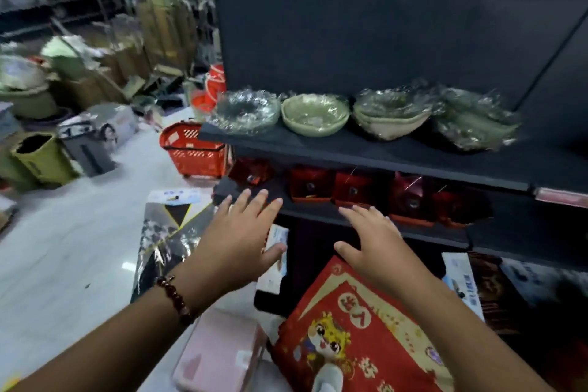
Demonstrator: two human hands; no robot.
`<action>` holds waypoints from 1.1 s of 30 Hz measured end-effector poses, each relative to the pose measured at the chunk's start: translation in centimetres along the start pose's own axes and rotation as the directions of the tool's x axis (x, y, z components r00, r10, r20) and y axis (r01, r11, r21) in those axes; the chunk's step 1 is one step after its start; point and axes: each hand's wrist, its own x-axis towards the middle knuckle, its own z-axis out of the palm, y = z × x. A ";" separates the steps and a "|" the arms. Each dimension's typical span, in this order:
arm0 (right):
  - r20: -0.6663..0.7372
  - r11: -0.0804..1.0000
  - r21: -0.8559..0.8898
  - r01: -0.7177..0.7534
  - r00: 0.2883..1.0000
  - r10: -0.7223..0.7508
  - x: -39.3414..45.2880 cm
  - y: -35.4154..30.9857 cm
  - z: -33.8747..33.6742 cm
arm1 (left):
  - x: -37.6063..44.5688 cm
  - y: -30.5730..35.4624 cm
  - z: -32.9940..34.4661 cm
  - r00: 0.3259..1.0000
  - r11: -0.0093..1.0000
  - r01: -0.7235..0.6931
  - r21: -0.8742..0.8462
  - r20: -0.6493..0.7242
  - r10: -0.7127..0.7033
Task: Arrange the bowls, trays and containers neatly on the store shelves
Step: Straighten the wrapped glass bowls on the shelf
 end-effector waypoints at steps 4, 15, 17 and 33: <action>-0.090 1.000 -0.003 -0.002 0.996 0.002 5.1 2.7 -3.9 | 7.9 1.2 -2.0 0.994 0.998 -0.063 0.027 -0.090 0.065; -0.210 0.996 -0.085 0.040 0.976 -0.057 19.2 11.9 -14.9 | 28.2 5.7 -6.8 0.975 0.994 -0.090 0.056 -0.197 0.100; -0.185 0.995 -0.095 0.031 0.982 -0.048 21.1 13.0 -15.1 | 29.9 6.0 -6.2 0.980 0.995 -0.087 0.050 -0.175 0.095; -0.138 0.987 -0.150 -0.051 0.990 0.030 29.6 16.8 -11.5 | 39.8 4.1 -0.2 0.987 0.990 -0.140 -0.016 -0.086 0.138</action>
